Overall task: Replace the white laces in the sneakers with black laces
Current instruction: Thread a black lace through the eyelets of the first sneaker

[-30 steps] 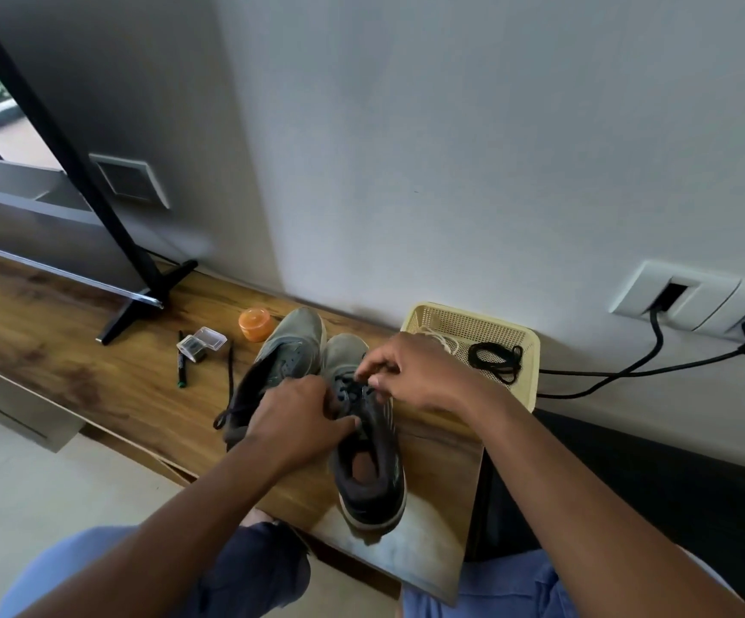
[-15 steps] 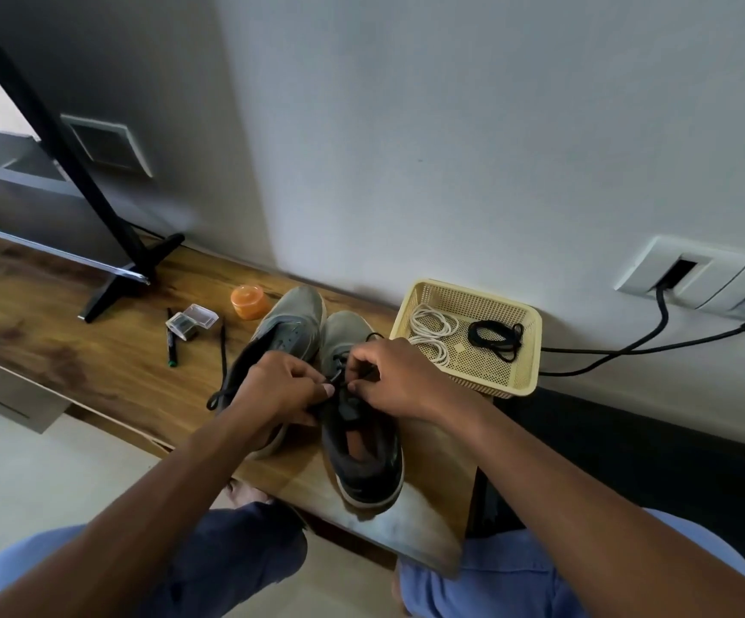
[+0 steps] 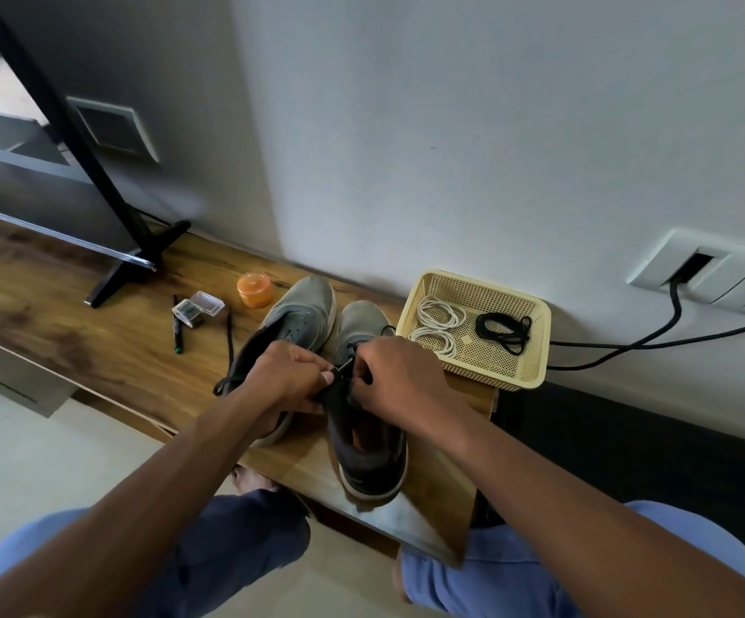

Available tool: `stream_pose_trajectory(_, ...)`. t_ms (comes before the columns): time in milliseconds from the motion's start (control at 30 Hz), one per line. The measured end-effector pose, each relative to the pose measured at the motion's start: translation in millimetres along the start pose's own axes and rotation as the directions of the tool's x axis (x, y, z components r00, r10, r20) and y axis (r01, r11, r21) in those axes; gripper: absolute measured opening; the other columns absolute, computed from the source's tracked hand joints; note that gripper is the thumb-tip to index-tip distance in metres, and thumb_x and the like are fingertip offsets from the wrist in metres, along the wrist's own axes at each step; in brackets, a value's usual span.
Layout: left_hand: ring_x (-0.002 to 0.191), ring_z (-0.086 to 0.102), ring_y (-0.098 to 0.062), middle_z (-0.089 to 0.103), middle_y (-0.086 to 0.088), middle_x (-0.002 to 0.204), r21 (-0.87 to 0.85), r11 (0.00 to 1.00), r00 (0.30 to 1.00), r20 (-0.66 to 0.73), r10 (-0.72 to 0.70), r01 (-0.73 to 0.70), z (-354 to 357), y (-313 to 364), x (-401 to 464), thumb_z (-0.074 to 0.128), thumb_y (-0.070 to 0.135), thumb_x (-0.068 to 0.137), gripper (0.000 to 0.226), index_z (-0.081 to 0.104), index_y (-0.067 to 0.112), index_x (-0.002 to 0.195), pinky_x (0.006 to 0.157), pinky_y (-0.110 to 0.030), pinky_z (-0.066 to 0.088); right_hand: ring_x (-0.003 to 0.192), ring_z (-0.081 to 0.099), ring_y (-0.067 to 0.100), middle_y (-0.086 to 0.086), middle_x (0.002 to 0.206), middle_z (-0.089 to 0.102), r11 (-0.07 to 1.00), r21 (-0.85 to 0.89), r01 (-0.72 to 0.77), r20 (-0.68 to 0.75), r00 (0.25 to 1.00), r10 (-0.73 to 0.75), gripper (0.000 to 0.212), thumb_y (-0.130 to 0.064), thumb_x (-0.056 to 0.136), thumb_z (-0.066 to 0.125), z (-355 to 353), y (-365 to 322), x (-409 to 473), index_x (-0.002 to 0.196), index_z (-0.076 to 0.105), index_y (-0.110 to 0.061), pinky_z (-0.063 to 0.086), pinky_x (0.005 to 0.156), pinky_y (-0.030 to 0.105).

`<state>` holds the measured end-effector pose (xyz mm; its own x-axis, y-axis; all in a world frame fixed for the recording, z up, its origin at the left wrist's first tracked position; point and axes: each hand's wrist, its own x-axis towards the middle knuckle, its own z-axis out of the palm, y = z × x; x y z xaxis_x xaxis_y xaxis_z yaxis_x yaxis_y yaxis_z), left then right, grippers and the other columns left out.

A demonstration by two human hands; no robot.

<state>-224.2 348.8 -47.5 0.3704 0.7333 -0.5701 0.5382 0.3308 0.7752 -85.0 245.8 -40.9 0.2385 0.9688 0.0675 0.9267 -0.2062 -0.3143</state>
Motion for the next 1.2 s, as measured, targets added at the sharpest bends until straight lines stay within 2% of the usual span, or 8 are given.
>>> stream_pose_trajectory(167,0.096,0.076,-0.032,0.077,-0.023,0.098,-0.003,1.0,1.0,-0.002,0.014,-0.014,-0.6,-1.4,-0.4,0.07,-0.004,0.095,0.01,0.078,0.002,0.093,0.082,-0.051,0.065,0.076,0.063,0.018,-0.006,0.081,0.065,0.999,0.021,-0.028,-0.039,0.999,0.029,0.012,-0.037,0.088,0.064,2.8,1.0,-0.7,0.085,0.068,-0.026,0.056,0.064,0.037)
stream_pose_trajectory(400,0.086,0.079,-0.029,0.079,-0.015,0.089,0.099,0.992,0.997,-0.027,0.077,-0.074,-1.8,-0.1,-1.5,0.075,0.001,0.092,0.012,0.081,0.01,0.086,0.076,-0.047,0.066,0.074,0.059,0.02,-0.005,0.076,0.061,1.0,-0.009,0.01,-0.042,0.999,-0.01,0.014,-0.037,0.086,0.064,0.0,-2.6,2.2,0.082,0.065,-0.025,0.039,0.057,0.031)
stream_pose_trajectory(567,0.081,0.079,-0.026,0.08,-0.011,0.085,0.158,0.982,0.993,-0.036,0.111,-0.104,-1.7,1.5,-5.1,0.077,0.004,0.091,0.013,0.082,0.014,0.084,0.075,-0.045,0.067,0.07,0.053,0.023,-0.006,0.067,0.045,0.997,-0.056,0.049,-0.047,0.998,-0.052,0.02,-0.035,0.087,0.063,-1.7,-6.7,2.1,0.075,0.057,-0.021,0.036,0.057,0.032)
stream_pose_trajectory(667,0.078,0.079,-0.022,0.08,-0.009,0.086,0.223,0.965,0.99,0.002,0.144,-0.141,-2.5,5.3,-9.0,0.077,0.008,0.093,0.01,0.082,0.015,0.089,0.075,-0.042,0.067,0.075,0.059,0.024,-0.005,0.07,0.049,0.997,-0.056,0.043,-0.056,0.997,-0.046,0.022,-0.035,0.089,0.062,-1.3,-6.1,1.9,0.074,0.054,-0.021,0.039,0.059,0.032)
stream_pose_trajectory(800,0.074,0.079,-0.02,0.08,-0.005,0.083,0.299,0.928,0.975,0.057,0.217,-0.224,-3.7,7.4,-12.8,0.076,0.01,0.093,0.01,0.082,0.017,0.09,0.077,-0.039,0.066,0.075,0.058,0.026,-0.001,0.076,0.056,0.997,-0.078,0.027,-0.1,0.994,-0.035,0.029,-0.043,0.089,0.064,3.3,-8.6,2.4,0.073,0.051,-0.023,0.038,0.059,0.032)
stream_pose_trajectory(1000,0.083,0.08,-0.024,0.08,-0.011,0.091,0.29,0.93,0.973,0.123,0.197,-0.225,-8.4,6.7,-11.6,0.058,-0.004,0.098,0.03,0.081,0.015,0.095,0.083,-0.046,0.066,0.076,0.062,0.028,0.003,0.077,0.062,0.998,-0.033,0.061,-0.049,0.997,-0.062,0.021,-0.033,0.088,0.067,0.9,-4.4,5.0,0.078,0.063,-0.015,0.04,0.058,0.032)
stream_pose_trajectory(1100,0.083,0.08,-0.024,0.08,-0.01,0.089,0.321,0.911,0.964,0.143,0.222,-0.258,-8.6,6.2,-12.2,0.063,-0.008,0.093,0.03,0.081,0.016,0.095,0.081,-0.046,0.066,0.074,0.061,0.028,0.003,0.073,0.061,0.999,0.0,0.044,-0.037,0.998,-0.044,0.017,-0.028,0.084,0.071,1.6,-2.8,6.6,0.075,0.062,-0.015,0.039,0.057,0.032)
stream_pose_trajectory(1200,0.082,0.08,-0.024,0.08,-0.009,0.087,0.333,0.908,0.966,0.147,0.215,-0.253,-9.9,7.6,-12.5,0.067,-0.008,0.092,0.027,0.08,0.015,0.096,0.081,-0.045,0.066,0.075,0.062,0.027,0.001,0.075,0.063,0.999,0.048,0.019,-0.007,1.0,-0.019,0.018,-0.031,0.085,0.074,4.0,0.3,7.1,0.077,0.064,-0.018,0.045,0.059,0.033)
